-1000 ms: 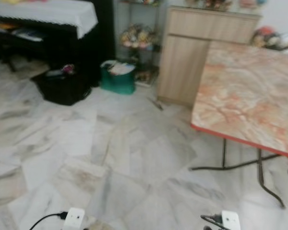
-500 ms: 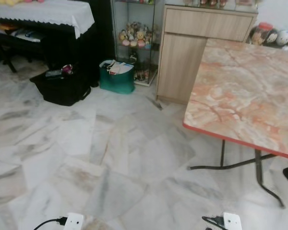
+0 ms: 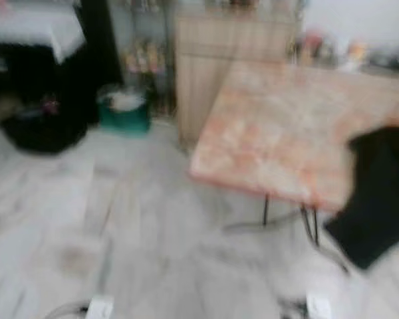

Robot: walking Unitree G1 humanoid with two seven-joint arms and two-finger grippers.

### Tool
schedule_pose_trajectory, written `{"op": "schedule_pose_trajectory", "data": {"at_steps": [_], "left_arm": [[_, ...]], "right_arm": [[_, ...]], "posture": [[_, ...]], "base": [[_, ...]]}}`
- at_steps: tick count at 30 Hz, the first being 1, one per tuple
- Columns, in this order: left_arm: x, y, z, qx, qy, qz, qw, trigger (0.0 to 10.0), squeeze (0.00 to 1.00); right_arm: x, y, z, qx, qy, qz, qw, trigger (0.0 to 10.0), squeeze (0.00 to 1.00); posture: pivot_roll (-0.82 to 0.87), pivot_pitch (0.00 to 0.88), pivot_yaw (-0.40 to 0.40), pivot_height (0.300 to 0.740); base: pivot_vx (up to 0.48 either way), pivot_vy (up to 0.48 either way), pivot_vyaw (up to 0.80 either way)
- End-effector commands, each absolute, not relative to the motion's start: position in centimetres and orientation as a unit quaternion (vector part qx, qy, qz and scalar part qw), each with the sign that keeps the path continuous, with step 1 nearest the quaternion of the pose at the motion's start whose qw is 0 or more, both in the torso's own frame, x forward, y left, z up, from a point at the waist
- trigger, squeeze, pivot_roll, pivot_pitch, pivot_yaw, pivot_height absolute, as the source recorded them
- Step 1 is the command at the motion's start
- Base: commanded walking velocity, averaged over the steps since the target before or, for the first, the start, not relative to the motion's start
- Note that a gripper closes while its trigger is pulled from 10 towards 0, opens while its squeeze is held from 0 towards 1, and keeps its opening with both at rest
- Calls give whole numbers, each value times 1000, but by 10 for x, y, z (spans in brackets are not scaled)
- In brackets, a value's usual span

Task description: Hang hanger

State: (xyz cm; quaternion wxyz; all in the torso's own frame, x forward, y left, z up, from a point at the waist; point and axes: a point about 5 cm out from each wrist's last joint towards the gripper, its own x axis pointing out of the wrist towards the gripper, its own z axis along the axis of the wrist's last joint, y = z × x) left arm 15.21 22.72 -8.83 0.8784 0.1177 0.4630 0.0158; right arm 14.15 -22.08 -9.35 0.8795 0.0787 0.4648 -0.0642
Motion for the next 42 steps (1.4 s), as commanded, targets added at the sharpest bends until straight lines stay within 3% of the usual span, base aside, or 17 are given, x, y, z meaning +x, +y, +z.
{"op": "schedule_pose_trajectory", "data": {"at_steps": [1, 7, 42], "left_arm": [[153, 223, -89, 114, 463, 14, 879, 10000, 0], [153, 224, -89, 113, 463, 15, 879, 10000, 0], [145, 221, -92, 117, 475, -1, 872, 10000, 0]], "right_arm": [[141, -227, -92, 72, 467, -70, 879, 10000, 0], [140, -228, -92, 73, 466, -72, 879, 10000, 0], [135, -228, -94, 67, 468, -70, 878, 10000, 0]], "posture": [[-27, 57, -12, 740], [-25, 50, -14, 740], [-75, 0, -2, 740]], "base": [[0, -480, -606], [0, -480, -641], [0, -480, 0]]}}
